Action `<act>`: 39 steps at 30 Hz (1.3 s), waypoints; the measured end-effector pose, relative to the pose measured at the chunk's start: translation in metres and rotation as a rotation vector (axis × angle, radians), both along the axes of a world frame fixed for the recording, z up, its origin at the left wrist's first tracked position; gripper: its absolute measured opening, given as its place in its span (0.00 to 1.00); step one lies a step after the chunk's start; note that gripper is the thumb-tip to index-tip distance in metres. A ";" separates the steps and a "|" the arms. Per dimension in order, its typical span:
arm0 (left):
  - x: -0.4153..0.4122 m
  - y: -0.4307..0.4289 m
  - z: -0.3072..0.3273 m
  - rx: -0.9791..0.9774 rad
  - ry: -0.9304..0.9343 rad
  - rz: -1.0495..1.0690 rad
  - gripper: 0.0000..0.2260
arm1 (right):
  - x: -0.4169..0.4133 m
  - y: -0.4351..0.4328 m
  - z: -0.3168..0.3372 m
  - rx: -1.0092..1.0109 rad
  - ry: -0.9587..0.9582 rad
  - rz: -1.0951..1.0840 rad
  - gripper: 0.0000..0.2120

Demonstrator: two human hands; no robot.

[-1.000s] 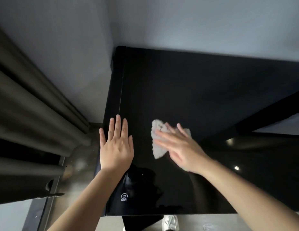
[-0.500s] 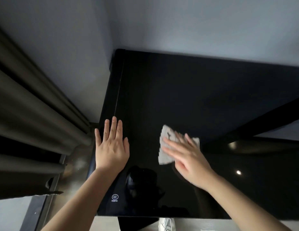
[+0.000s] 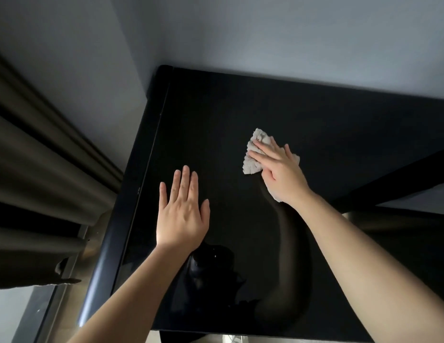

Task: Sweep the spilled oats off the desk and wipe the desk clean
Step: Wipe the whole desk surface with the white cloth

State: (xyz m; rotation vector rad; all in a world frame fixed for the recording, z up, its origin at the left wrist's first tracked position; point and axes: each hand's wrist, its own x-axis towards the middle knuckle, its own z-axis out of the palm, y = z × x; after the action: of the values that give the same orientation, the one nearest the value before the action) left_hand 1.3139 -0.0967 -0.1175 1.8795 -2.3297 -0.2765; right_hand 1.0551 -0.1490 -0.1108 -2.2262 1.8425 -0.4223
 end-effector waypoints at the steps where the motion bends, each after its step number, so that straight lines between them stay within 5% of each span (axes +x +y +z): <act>1: -0.001 0.000 0.000 -0.001 -0.003 0.001 0.30 | 0.001 0.004 -0.001 0.000 -0.018 -0.021 0.24; 11: -0.003 0.003 0.007 0.039 -0.068 -0.002 0.30 | -0.009 0.203 0.010 0.042 0.004 0.224 0.25; 14: -0.003 0.002 0.008 0.038 -0.070 -0.009 0.30 | -0.027 0.186 0.008 0.072 -0.003 0.283 0.25; 23: -0.004 0.000 0.006 0.005 -0.042 0.035 0.31 | -0.095 0.006 0.002 0.001 -0.004 -0.113 0.27; 27: -0.009 0.002 0.008 0.011 -0.027 0.076 0.29 | -0.097 -0.002 0.000 0.006 -0.032 -0.101 0.27; 32: -0.053 0.016 0.022 0.063 0.057 0.281 0.28 | -0.098 0.075 0.004 0.027 -0.073 0.009 0.28; 37: -0.124 0.071 0.025 0.003 0.082 0.013 0.29 | -0.114 0.221 0.009 0.048 0.004 0.237 0.26; 39: -0.138 0.084 0.020 0.012 0.028 -0.071 0.27 | -0.153 0.244 0.006 0.028 0.040 0.090 0.26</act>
State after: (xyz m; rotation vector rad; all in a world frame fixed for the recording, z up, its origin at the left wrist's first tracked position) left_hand 1.1759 -0.0131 -0.0977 1.7882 -2.3849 -0.3228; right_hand 0.9022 0.0949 -0.1044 -2.3041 1.7483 -0.3357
